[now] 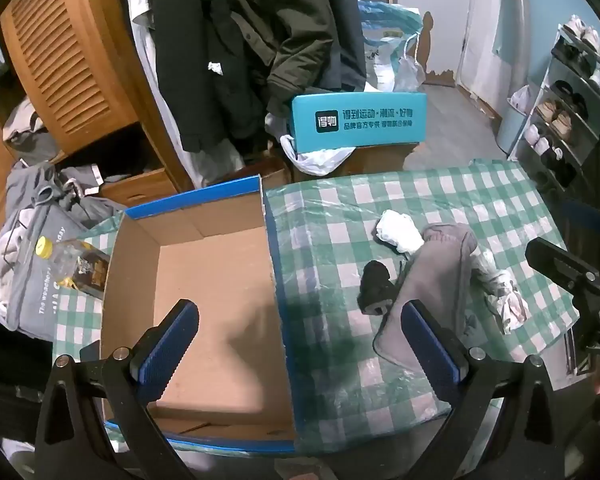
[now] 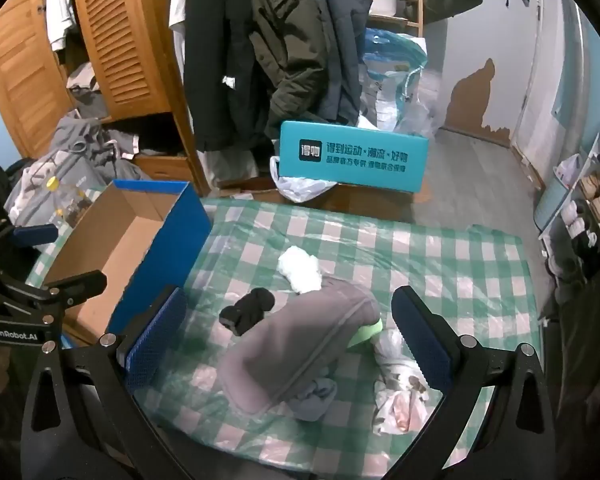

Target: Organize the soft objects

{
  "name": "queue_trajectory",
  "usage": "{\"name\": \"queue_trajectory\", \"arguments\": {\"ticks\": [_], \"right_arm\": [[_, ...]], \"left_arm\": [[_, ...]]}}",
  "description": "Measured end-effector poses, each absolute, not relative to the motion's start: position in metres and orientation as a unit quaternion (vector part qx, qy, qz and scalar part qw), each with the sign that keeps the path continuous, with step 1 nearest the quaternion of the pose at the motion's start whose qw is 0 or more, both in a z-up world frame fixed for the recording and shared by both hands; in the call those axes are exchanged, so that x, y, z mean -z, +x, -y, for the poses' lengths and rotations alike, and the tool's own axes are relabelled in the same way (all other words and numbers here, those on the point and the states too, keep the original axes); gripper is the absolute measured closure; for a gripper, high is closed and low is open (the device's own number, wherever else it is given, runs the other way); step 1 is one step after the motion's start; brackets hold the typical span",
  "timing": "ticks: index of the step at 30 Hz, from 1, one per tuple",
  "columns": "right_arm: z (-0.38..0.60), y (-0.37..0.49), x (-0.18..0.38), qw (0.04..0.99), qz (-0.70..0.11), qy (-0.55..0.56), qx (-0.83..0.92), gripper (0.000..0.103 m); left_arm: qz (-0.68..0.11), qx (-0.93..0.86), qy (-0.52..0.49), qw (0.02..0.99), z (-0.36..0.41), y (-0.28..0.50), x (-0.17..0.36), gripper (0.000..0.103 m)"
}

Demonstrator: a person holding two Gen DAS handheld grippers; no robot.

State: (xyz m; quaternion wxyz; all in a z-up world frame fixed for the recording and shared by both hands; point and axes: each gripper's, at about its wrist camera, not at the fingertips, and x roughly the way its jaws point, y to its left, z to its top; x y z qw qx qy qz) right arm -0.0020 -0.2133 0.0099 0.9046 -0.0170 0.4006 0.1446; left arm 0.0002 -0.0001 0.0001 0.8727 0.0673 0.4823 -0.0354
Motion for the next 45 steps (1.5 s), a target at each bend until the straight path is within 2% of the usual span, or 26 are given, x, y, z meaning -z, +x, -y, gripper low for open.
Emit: {"name": "queue_trajectory", "arguments": {"ticks": [45], "right_arm": [[0.217,0.0,-0.008,0.901,-0.41,-0.023,-0.141,0.002]], "left_arm": [[-0.479,0.04,0.069,0.874,0.005,-0.001,0.004,0.001]]}}
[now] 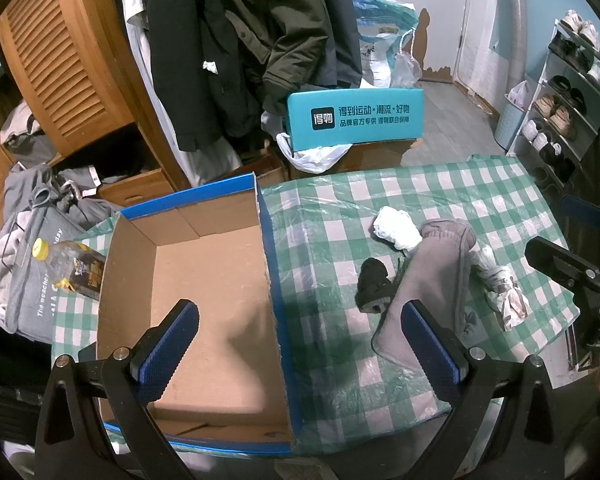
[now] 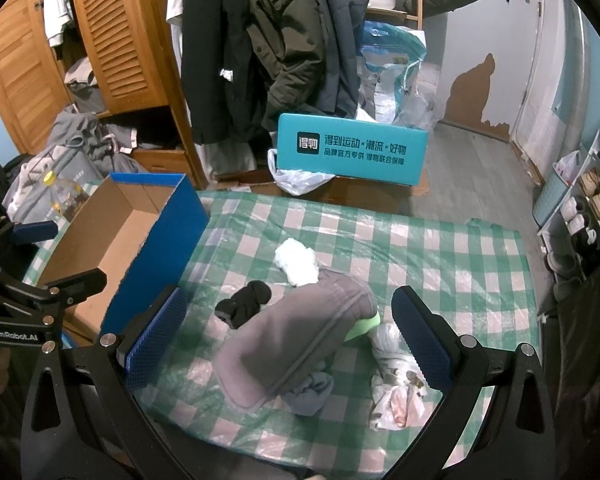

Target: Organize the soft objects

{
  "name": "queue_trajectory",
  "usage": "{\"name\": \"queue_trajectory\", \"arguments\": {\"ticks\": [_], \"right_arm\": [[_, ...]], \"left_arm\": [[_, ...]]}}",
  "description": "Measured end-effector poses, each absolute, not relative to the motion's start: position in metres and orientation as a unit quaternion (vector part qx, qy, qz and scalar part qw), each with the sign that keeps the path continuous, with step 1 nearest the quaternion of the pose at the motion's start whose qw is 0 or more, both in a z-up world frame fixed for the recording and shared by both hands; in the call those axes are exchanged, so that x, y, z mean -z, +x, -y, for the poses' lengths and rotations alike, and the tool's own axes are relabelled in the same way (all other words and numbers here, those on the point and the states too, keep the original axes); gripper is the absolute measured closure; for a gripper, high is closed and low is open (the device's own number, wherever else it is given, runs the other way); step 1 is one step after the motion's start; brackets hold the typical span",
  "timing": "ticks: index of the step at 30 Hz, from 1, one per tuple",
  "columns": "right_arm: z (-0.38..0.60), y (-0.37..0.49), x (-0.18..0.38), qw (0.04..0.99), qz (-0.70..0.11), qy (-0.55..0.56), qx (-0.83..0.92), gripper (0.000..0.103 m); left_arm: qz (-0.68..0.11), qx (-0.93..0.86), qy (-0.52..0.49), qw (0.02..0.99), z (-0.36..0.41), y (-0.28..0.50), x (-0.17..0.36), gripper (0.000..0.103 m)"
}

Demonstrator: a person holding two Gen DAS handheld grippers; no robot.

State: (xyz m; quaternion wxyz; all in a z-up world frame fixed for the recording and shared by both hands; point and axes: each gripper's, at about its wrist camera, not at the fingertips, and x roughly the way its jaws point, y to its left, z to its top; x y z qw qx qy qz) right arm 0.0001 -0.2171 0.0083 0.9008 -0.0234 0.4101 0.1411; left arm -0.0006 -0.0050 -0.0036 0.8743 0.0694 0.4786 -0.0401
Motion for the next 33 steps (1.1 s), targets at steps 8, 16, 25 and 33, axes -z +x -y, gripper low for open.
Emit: {"name": "queue_trajectory", "arguments": {"ticks": [8,16,25,33], "right_arm": [[0.2173,0.0,-0.0083,0.9,-0.411,-0.023,-0.141,0.002],[0.2177,-0.0001,-0.0073,0.9,-0.411,-0.023,-0.141,0.002],[0.218,-0.0003,-0.0067,0.9,-0.412,-0.024,-0.14,0.002],[0.219,0.0003,-0.0067,0.9,-0.413,-0.024,-0.14,0.002]], "left_arm": [[-0.479,0.04,0.069,0.874,0.0053,-0.0011,0.0039,0.001],[-0.48,0.04,0.069,0.874,0.0057,-0.0015,0.0041,0.001],[-0.48,0.04,0.069,0.873,0.0054,-0.0008,0.0038,0.001],[-0.481,0.041,0.071,0.873,0.0071,-0.0022,0.0053,0.001]]}}
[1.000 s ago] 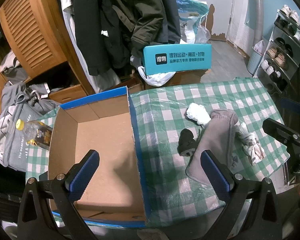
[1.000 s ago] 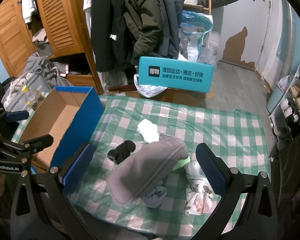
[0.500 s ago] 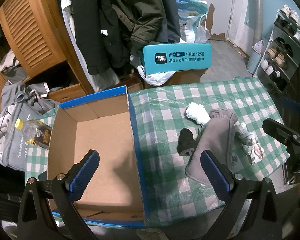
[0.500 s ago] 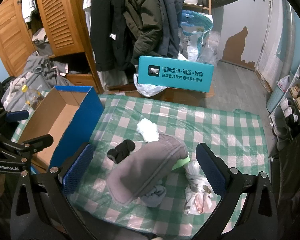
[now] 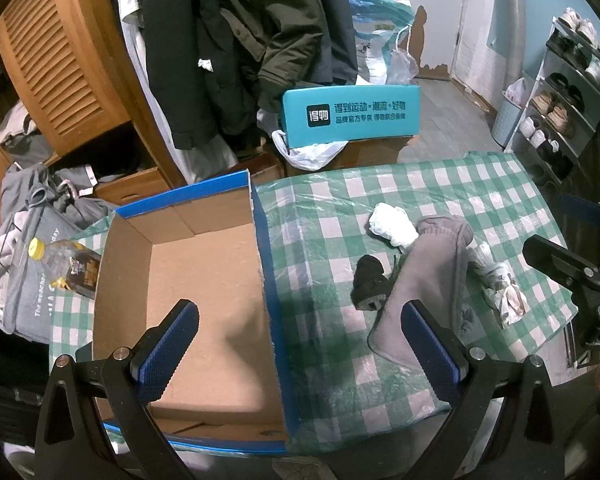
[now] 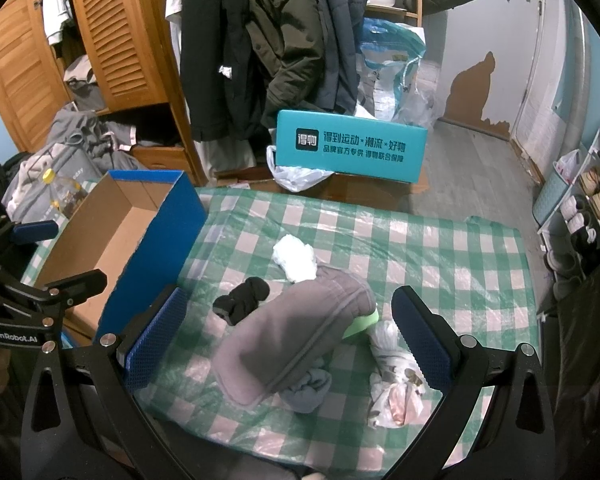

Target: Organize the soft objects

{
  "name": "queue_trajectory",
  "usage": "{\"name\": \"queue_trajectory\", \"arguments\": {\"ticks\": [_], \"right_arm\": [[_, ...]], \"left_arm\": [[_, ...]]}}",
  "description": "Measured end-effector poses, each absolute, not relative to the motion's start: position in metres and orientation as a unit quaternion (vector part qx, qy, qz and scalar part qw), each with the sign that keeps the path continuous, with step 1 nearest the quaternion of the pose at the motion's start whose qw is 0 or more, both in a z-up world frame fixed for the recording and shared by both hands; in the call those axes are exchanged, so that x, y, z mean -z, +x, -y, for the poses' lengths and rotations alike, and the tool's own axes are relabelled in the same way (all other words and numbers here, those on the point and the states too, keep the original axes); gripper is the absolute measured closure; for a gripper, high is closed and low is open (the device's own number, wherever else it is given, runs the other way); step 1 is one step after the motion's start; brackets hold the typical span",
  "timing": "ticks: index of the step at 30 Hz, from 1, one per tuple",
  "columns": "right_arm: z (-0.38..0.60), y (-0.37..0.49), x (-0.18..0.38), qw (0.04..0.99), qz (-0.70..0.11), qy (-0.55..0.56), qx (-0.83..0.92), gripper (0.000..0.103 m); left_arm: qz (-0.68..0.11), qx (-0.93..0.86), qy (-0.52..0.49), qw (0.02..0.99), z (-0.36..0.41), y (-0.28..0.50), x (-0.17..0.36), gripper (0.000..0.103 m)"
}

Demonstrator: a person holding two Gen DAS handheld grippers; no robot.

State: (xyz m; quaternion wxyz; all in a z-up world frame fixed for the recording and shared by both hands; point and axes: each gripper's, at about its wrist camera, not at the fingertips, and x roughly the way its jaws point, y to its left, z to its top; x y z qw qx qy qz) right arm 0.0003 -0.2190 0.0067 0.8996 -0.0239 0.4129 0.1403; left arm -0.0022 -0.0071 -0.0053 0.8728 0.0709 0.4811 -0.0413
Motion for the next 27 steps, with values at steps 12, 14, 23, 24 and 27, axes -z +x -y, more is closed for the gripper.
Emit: {"name": "queue_trajectory", "arguments": {"ticks": [12,14,23,24,27], "right_arm": [[0.225,-0.002,-0.003,0.899,-0.415,-0.023,-0.137,0.002],[0.23,-0.005,0.0,0.9,-0.414,-0.023,-0.135,0.002],[0.239,0.001,-0.004,0.899,-0.421,-0.026,-0.123,0.002],[0.241,0.001,-0.005,0.899,-0.421,-0.027,-0.12,0.002],[0.252,0.003,-0.005,0.899,-0.424,-0.023,-0.11,0.002]], "left_arm": [[-0.484,0.046,0.073,0.871,0.016,-0.007,0.008,0.001],[-0.485,0.048,0.075,0.87,0.018,-0.005,0.007,0.001],[-0.498,0.056,0.076,0.862,0.028,0.002,0.011,0.001],[-0.5,0.057,0.077,0.861,0.029,0.004,0.012,0.001],[-0.506,0.063,0.081,0.857,0.036,0.005,0.015,0.001]]}}
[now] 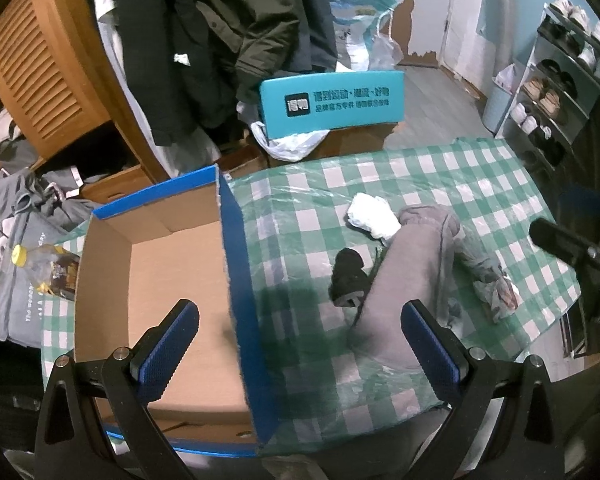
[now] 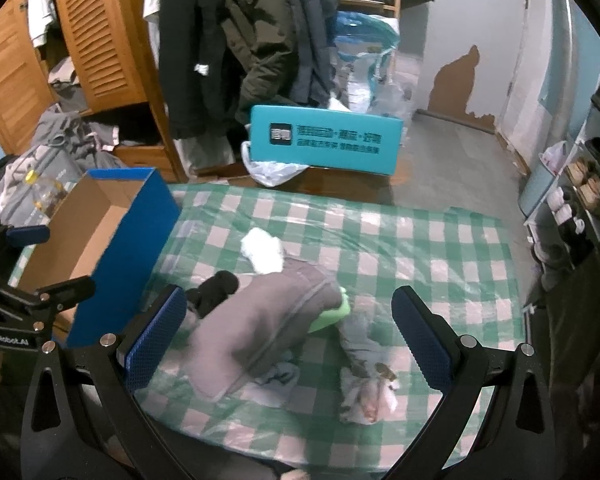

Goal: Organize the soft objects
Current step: 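Grasp the grey fleece sock with the left tool while the right tool grasps the wrapped cloth bundle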

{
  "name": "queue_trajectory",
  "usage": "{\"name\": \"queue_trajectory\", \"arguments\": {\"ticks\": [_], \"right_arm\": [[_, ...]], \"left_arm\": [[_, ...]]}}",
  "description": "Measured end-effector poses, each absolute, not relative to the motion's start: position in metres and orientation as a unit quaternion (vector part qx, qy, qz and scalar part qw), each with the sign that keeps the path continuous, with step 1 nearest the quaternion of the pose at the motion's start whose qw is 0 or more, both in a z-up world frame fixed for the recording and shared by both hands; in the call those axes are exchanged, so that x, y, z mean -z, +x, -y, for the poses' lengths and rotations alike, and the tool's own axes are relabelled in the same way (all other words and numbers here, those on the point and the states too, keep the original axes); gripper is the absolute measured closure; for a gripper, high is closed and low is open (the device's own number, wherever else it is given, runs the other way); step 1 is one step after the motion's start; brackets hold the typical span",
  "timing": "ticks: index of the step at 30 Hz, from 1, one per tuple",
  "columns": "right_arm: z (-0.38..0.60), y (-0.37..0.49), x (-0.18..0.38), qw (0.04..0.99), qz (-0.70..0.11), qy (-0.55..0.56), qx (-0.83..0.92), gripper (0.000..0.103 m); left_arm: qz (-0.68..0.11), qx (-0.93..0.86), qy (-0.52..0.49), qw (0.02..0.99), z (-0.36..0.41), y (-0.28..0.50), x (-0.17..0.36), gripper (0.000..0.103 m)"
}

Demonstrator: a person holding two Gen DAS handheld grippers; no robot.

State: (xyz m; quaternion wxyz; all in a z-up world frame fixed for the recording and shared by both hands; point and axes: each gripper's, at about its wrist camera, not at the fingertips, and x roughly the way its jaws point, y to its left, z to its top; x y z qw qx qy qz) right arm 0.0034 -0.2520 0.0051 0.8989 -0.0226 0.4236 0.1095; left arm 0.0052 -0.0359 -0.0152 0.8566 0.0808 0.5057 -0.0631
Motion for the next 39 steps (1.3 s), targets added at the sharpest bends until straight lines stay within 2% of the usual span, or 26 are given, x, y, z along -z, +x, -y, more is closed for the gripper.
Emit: {"name": "queue_trajectory", "arguments": {"ticks": [19,39], "right_arm": [[0.31,0.016,0.026,0.88,-0.471,0.003,-0.062,0.002],[0.334,0.039,0.105,0.83,-0.556,0.011,-0.043,0.002]], "left_arm": [[-0.555,0.102,0.093,0.82,0.081,0.02,0.053,0.001],[-0.591,0.105,0.093,0.795,0.12,0.049,0.103,0.001]]}}
